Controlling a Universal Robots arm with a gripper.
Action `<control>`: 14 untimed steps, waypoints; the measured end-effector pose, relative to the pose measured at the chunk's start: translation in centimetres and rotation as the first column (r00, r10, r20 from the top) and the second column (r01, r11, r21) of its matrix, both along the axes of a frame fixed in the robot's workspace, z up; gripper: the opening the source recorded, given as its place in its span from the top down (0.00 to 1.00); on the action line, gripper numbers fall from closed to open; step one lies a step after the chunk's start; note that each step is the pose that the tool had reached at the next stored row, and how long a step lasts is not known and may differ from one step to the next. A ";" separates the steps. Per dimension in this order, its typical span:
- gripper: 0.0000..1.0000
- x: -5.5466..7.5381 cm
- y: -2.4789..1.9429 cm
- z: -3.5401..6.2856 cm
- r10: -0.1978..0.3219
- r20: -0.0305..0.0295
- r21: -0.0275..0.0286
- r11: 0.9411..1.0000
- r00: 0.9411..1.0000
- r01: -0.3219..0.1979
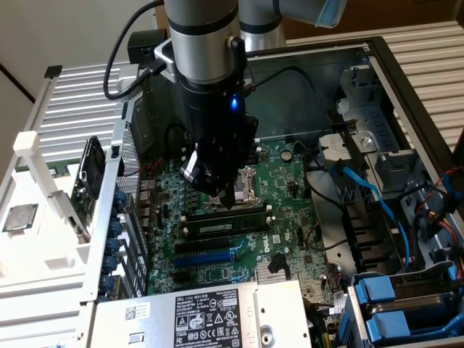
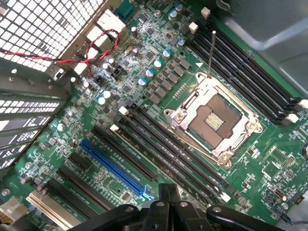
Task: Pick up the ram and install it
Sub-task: 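Press down the ram until it locks into place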
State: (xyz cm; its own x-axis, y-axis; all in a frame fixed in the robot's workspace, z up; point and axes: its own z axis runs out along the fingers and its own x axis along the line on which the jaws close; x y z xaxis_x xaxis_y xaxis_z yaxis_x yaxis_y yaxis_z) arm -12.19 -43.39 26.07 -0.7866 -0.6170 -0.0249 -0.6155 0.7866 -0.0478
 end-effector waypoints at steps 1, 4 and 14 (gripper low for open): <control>0.89 0.0 0.00 0.00 -0.012 0.000 0.000 1.000 1.000 0.012; 0.89 0.0 0.00 0.01 -0.049 0.000 0.000 0.999 0.999 0.049; 0.89 0.0 0.00 0.01 -0.167 0.000 0.000 0.986 0.986 0.167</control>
